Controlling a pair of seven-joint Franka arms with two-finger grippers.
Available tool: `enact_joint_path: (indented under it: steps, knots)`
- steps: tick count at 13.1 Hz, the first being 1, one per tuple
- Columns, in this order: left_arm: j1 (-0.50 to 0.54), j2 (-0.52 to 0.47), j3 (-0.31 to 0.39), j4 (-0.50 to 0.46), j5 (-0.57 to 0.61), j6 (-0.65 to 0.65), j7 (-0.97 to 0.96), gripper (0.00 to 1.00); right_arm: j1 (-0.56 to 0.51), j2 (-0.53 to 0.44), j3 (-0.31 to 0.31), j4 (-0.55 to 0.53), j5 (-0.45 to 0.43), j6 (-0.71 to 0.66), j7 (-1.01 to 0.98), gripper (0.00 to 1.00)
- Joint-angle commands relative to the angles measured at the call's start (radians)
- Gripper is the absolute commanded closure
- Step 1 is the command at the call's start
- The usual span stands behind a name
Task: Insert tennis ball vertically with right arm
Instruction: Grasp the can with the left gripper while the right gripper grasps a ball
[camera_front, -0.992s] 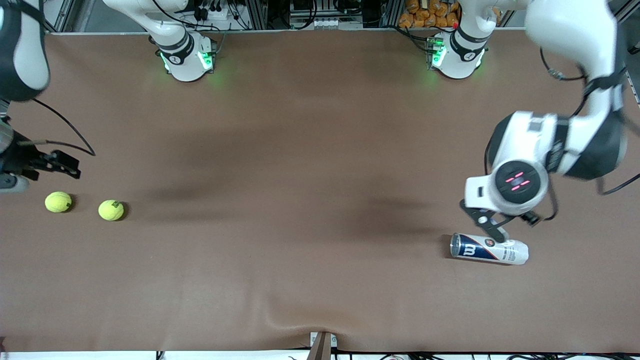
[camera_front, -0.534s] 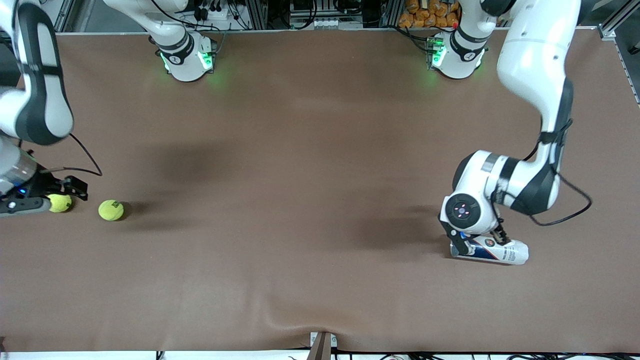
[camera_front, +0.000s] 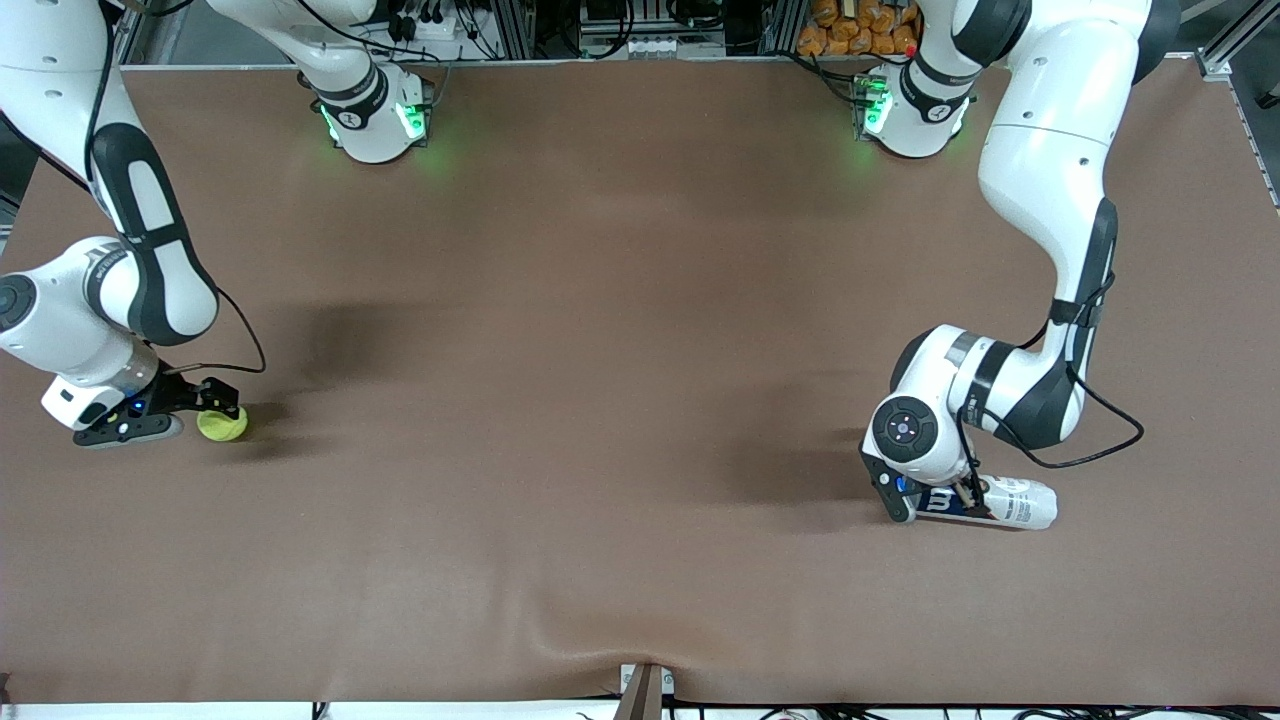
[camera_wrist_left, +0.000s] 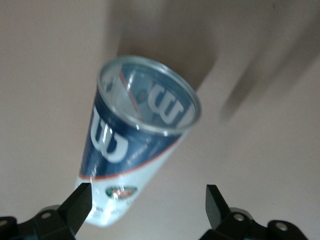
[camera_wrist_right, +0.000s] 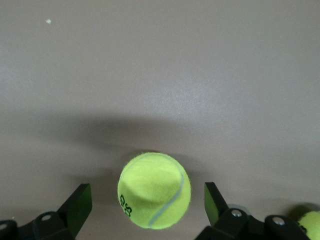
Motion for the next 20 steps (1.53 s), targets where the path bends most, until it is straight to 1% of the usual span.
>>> enact_joint_path:
  steps: [1, 5, 9, 10, 11, 13, 14, 15, 17, 19, 20]
  knots:
    - [0.018, 0.036, -0.001, 0.015, 0.026, 0.07, 0.047, 0.0, -0.002, 0.021, 0.001, -0.012, 0.046, 0.041, -0.061, 0.0]
    - [0.031, 0.063, -0.001, 0.015, 0.025, 0.138, 0.068, 0.0, -0.002, 0.087, 0.001, -0.012, 0.046, 0.131, -0.061, 0.0]
    - [0.032, 0.077, -0.001, 0.015, 0.025, 0.162, 0.07, 0.0, -0.005, 0.101, 0.003, -0.012, 0.047, 0.133, -0.058, 0.0]
    - [0.032, 0.083, -0.001, 0.015, 0.025, 0.164, 0.07, 0.0, -0.005, 0.101, 0.003, -0.011, 0.049, 0.131, -0.055, 0.15]
    - [0.032, 0.083, -0.001, 0.015, 0.025, 0.17, 0.07, 0.0, -0.006, 0.101, 0.003, -0.011, 0.049, 0.13, -0.055, 0.42]
    - [0.037, 0.086, -0.001, 0.015, 0.025, 0.173, 0.07, 0.0, -0.008, 0.098, 0.006, -0.011, 0.05, 0.122, -0.051, 0.77]
    - [0.04, 0.086, -0.001, 0.015, 0.025, 0.173, 0.079, 0.0, -0.008, 0.091, 0.006, -0.011, 0.062, 0.117, -0.051, 0.93]
    - [0.04, 0.086, -0.001, 0.017, 0.023, 0.173, 0.091, 0.0, -0.005, 0.072, 0.006, -0.011, 0.091, 0.084, -0.054, 1.0]
    - [0.04, 0.086, -0.001, 0.02, 0.02, 0.173, 0.122, 0.22, -0.002, -0.003, 0.004, -0.003, 0.118, -0.043, -0.055, 1.0]
    - [0.038, 0.085, -0.001, 0.02, 0.016, 0.173, 0.136, 0.35, 0.003, -0.102, 0.001, -0.002, 0.119, -0.152, -0.056, 1.0]
    - [0.037, 0.083, -0.001, 0.021, 0.014, 0.173, 0.146, 0.39, 0.004, -0.145, 0.001, 0.0, 0.119, -0.186, -0.05, 1.0]
